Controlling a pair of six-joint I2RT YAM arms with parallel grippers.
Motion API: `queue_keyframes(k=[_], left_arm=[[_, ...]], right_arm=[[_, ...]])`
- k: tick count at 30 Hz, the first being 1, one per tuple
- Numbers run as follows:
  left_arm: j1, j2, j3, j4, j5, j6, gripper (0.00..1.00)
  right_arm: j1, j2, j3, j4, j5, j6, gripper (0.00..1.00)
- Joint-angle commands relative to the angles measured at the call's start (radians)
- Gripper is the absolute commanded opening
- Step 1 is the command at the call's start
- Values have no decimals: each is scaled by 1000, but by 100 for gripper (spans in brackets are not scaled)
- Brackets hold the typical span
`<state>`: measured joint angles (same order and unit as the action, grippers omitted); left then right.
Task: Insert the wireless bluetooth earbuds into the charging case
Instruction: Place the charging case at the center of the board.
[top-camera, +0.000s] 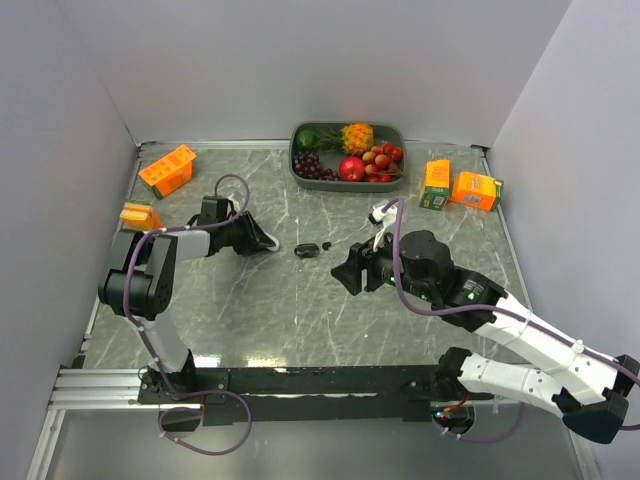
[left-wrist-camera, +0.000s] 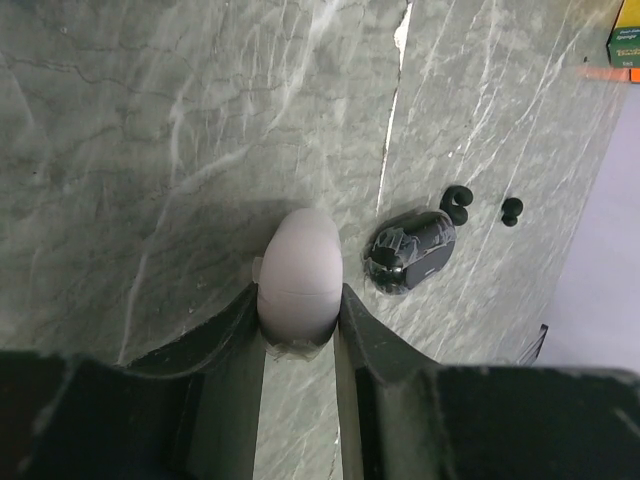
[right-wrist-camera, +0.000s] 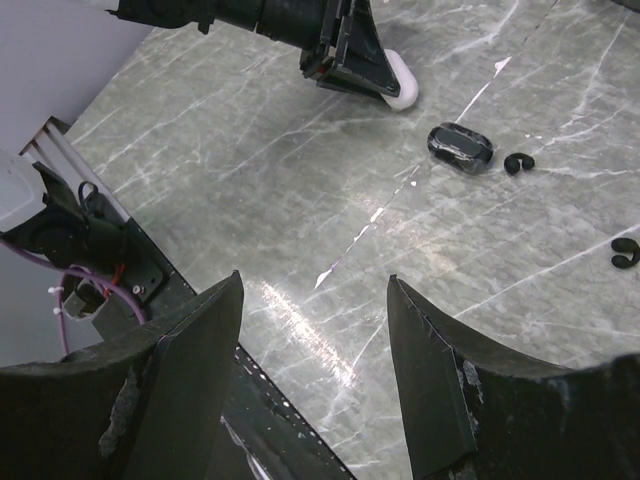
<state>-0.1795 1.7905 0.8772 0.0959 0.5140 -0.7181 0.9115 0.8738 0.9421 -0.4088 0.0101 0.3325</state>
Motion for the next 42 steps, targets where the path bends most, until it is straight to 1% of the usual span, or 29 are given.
queue_keyframes(k=[1, 2, 4, 5, 8, 11, 17, 18, 22, 30, 32, 33, 34, 35, 36, 37, 38, 39, 40, 41, 42], left_arm=[[2, 20, 16, -13, 6, 28, 7], [3, 23, 16, -13, 7, 29, 14], [5, 27, 11, -16, 9, 32, 23], [5, 27, 8, -19, 11, 32, 32], [12, 26, -3, -35, 4, 39, 48], [23, 18, -10, -56, -3, 48, 55], [54, 1, -18, -93, -20, 78, 61], [57, -3, -17, -131, -26, 83, 61], [92, -40, -21, -196, -45, 115, 63], [147, -193, -57, -309, -84, 164, 65], [146, -282, -32, -372, -130, 183, 65], [128, -321, -27, -383, -144, 186, 65], [111, -400, -23, -393, -173, 186, 67], [83, -436, -8, -415, -252, 181, 68], [7, -469, -1, -423, -326, 174, 69], [-44, -526, 6, -427, -400, 158, 75], [-98, -549, 3, -411, -466, 128, 82], [-209, -571, -1, -395, -600, 109, 100], [-253, -603, -7, -368, -647, 91, 97], [-290, -614, -39, -334, -696, 35, 96], [-337, -621, -59, -264, -748, -2, 96]], right_arm=[[-5, -25, 35, 5, 4, 7, 67], [-5, -24, 38, 1, 2, 7, 67], [-5, -21, 38, 1, 2, 10, 67], [-5, -22, 38, 2, 2, 11, 67], [-8, -18, 40, 1, 2, 16, 67], [-8, -16, 40, -1, 1, 17, 67], [-7, -16, 41, -5, 7, 16, 67], [-6, -16, 41, -7, 7, 16, 67], [-8, -19, 40, -10, 10, 14, 67], [-13, -21, 35, -8, 17, 5, 67], [-14, -22, 35, -12, 33, 3, 67], [-13, -21, 35, -15, 43, 2, 67], [-16, -22, 35, -16, 54, 3, 67], [-14, -25, 32, -18, 82, 7, 67], [-16, -29, 29, -22, 97, 10, 67], [-14, -32, 27, -27, 111, 16, 67], [-14, -33, 29, -31, 128, 20, 67], [-14, -33, 30, -44, 152, 23, 67], [-14, -32, 30, -51, 171, 26, 67], [-16, -27, 30, -59, 185, 31, 68], [-16, -25, 34, -65, 209, 34, 68]])
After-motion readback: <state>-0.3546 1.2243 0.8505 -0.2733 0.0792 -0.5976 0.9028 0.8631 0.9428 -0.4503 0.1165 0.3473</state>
